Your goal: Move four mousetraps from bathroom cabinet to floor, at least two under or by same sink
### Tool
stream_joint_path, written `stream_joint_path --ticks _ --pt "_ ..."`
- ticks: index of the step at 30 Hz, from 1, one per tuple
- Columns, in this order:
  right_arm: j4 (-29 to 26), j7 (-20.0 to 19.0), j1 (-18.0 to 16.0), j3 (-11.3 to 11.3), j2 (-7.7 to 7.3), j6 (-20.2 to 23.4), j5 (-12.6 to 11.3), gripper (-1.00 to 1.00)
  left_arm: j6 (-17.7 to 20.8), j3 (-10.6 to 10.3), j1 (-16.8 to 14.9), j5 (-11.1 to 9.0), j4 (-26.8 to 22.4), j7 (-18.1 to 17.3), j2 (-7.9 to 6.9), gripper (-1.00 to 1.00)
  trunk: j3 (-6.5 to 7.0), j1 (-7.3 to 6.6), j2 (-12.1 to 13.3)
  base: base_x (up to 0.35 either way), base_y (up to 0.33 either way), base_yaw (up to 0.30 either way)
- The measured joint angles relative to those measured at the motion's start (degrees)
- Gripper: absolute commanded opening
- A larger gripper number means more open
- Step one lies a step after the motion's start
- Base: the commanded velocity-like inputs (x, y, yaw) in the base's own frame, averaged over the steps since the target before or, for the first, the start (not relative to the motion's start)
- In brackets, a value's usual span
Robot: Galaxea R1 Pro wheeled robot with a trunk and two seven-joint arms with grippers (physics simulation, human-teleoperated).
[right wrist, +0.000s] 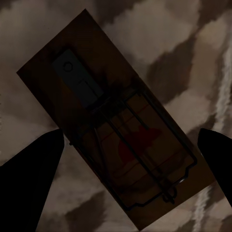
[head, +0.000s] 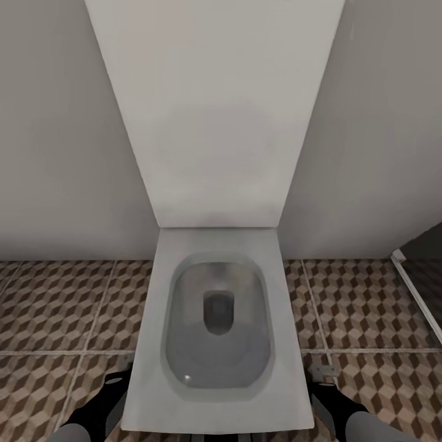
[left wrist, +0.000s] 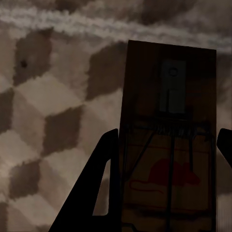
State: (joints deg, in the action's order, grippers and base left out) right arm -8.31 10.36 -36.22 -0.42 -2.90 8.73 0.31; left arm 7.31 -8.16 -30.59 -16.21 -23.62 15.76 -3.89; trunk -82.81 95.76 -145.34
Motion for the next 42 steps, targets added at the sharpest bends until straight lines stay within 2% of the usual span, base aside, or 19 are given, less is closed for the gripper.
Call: stream_joint_path --ticks 33,37,42 --pt "-0.09 -0.63 0.0 0.01 0.08 0.39 0.16 -1.0 -0.11 0.0 0.0 0.01 -0.04 0.02 -0.09 -1.0 -0.01 0.0 0.0 0.0 0.0 0.0" --pt "-0.09 -0.58 0.0 0.06 0.08 0.56 0.1 -1.0 -0.09 0.03 0.0 0.0 0.02 0.05 -0.07 -1.0 -0.89 0.1 -0.05 0.0 0.0 0.0" --pt "-0.09 -0.56 0.0 0.08 0.08 0.57 0.15 -1.0 -0.16 0.01 0.0 0.0 0.03 0.07 -0.01 -1.0 -0.89 0.1 -0.06 0.0 0.0 0.0"
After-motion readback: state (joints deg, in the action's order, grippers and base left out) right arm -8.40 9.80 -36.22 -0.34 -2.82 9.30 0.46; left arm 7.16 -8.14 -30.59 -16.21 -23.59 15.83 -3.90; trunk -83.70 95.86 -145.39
